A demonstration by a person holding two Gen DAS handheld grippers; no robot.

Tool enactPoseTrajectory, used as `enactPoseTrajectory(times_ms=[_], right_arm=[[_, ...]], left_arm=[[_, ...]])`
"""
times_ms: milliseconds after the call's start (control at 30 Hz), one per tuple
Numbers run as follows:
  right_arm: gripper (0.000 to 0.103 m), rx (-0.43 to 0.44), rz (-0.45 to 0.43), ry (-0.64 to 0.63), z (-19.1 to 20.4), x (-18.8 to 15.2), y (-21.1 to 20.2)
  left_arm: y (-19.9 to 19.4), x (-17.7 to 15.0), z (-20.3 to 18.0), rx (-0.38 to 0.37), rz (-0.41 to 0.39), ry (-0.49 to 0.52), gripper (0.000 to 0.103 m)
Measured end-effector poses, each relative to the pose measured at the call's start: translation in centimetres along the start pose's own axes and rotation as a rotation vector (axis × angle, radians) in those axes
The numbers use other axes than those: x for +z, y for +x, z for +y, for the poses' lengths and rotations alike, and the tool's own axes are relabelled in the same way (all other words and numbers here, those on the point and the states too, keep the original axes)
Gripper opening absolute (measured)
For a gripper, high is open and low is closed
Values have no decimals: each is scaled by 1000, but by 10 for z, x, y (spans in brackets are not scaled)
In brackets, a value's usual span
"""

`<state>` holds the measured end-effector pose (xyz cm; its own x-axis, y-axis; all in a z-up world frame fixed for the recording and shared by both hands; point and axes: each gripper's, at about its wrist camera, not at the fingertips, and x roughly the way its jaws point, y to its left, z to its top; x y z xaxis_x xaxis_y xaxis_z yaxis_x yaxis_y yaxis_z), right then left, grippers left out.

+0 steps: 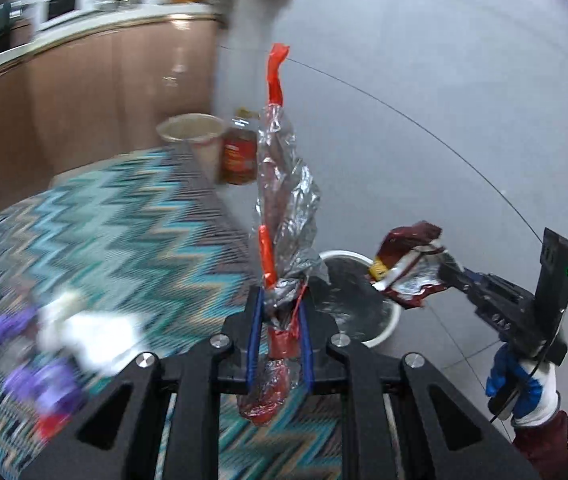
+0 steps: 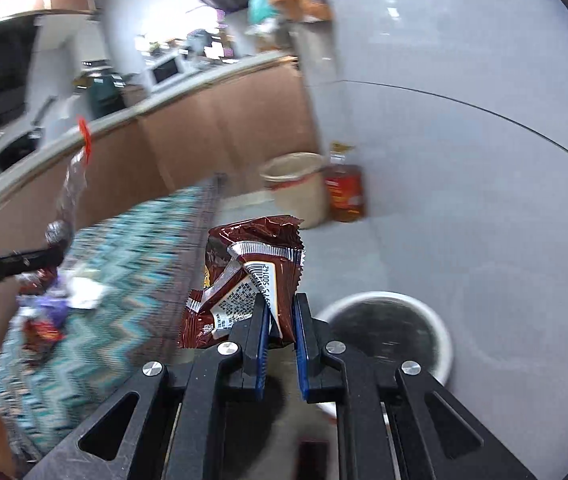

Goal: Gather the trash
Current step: 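Carry both held items over the white bin and open both tools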

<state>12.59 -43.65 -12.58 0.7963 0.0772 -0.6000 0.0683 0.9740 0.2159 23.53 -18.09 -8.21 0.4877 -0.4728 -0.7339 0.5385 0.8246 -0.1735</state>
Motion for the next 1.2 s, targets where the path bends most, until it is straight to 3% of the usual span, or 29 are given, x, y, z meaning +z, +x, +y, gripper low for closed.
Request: enactPoseTrajectory(times_ms=[300, 500, 700, 767, 833, 1067, 1200], right_arm=[[13, -184, 90, 30, -62, -11, 46], [16, -241, 153, 51, -95, -24, 71], [21, -268, 212, 65, -116, -34, 100], [31, -273, 223, 69, -117, -34, 110], [49, -275, 230, 75, -117, -37, 114], [55, -277, 218, 98, -116, -39, 97], [58, -276, 192, 107, -110, -28, 86]], left_arm=[[133, 39, -90, -145, 159, 89, 16], [194, 39, -124, -160, 243, 122, 17], [244, 29, -132, -172, 341, 89, 21], [250, 29, -127, -183, 354, 82, 24], [251, 28, -129, -177, 353, 78, 37], [242, 35, -120, -189, 316, 63, 40], [209, 40, -118, -189, 241, 70, 40]])
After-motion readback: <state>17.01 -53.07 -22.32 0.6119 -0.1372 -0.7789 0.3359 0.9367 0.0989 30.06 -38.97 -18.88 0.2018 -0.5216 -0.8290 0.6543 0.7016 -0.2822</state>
